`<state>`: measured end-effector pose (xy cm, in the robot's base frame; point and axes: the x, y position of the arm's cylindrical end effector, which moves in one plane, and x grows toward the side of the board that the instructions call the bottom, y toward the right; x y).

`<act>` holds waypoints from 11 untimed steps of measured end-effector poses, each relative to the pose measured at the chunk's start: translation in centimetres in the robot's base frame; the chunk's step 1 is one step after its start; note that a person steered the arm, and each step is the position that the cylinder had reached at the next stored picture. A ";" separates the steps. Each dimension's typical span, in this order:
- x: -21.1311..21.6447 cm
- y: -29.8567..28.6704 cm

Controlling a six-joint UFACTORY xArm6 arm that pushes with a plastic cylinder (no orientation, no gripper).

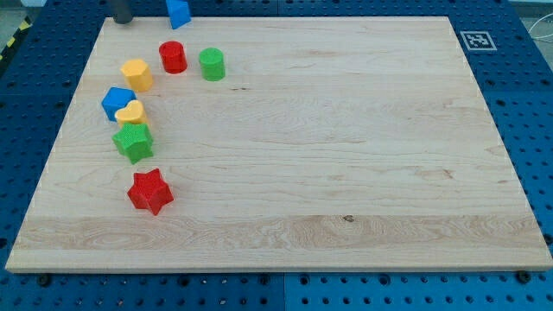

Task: Push the red circle towards the down

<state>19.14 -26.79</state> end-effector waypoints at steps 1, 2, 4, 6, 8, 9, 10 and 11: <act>0.0 0.1; 0.0 1.5; 0.0 2.4; 0.1 4.1; 0.0 6.3; 0.0 6.2; 10.9 11.7; 15.4 13.7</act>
